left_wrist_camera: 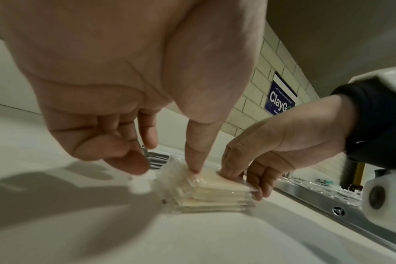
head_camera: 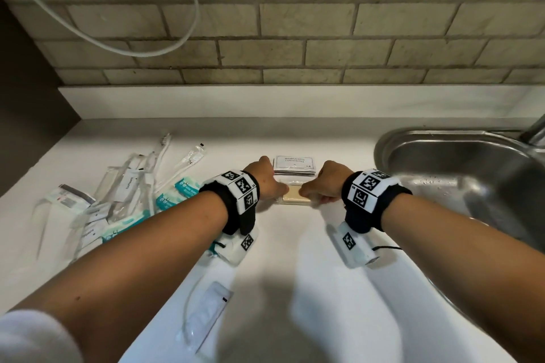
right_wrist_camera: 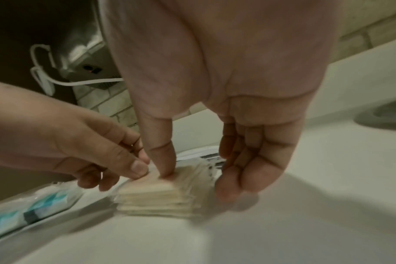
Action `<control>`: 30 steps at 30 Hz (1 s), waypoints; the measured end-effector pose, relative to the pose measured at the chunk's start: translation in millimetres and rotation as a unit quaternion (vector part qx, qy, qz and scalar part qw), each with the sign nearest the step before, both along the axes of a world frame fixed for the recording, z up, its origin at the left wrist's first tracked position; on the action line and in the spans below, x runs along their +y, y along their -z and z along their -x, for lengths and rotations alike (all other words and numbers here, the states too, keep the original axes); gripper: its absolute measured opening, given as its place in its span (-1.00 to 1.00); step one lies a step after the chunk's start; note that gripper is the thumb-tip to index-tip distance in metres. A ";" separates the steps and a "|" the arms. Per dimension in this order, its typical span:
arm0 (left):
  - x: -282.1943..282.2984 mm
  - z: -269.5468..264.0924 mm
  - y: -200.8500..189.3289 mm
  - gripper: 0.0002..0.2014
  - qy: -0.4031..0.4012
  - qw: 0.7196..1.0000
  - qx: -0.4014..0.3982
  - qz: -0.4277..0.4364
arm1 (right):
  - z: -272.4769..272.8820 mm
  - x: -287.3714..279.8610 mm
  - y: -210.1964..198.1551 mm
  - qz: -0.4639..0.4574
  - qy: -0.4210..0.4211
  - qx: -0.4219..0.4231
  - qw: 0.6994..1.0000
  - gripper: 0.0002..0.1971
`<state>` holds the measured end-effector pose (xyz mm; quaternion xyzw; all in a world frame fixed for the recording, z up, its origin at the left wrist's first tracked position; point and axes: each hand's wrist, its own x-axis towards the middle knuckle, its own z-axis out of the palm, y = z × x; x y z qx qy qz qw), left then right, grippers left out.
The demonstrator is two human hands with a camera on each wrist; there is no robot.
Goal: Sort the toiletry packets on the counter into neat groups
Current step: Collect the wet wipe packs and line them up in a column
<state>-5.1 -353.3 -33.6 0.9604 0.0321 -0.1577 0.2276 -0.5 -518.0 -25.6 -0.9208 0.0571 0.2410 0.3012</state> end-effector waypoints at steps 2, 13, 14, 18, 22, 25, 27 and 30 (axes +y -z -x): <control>7.6 1.3 -4.0 -0.42 -0.002 1.000 -0.002 0.006 | 4.7 4.7 -9.3 0.060 -0.010 -0.039 0.997 -0.70; 153.5 38.8 -56.2 -0.56 -0.057 0.993 -0.053 0.087 | 38.6 96.2 -54.2 0.015 -0.226 -0.129 0.965 -0.59; 168.3 45.8 -53.4 -0.54 -0.061 0.995 -0.041 0.063 | 40.9 113.4 -53.3 0.022 -0.255 -0.129 0.958 -0.60; 194.6 68.4 -32.7 -0.35 -0.036 0.998 0.029 -0.035 | 34.7 170.6 -39.7 0.065 -0.326 -0.124 0.935 -0.63; 200.6 67.7 -12.3 -0.28 -0.018 0.994 0.032 -0.104 | 17.7 212.7 -21.4 0.116 -0.319 -0.126 0.932 -0.55; 203.3 57.2 -5.1 -0.22 -0.009 0.988 0.038 -0.147 | 6.8 228.9 -9.1 0.152 -0.302 -0.118 0.934 -0.48; 205.8 52.0 -3.3 -0.12 -0.005 0.988 0.044 -0.146 | 2.7 236.5 -5.3 0.173 -0.295 -0.114 0.933 -0.43; 207.8 46.8 -5.5 -0.03 0.002 0.988 0.055 -0.143 | -2.5 242.1 -5.1 0.174 -0.288 -0.103 0.936 -0.33</control>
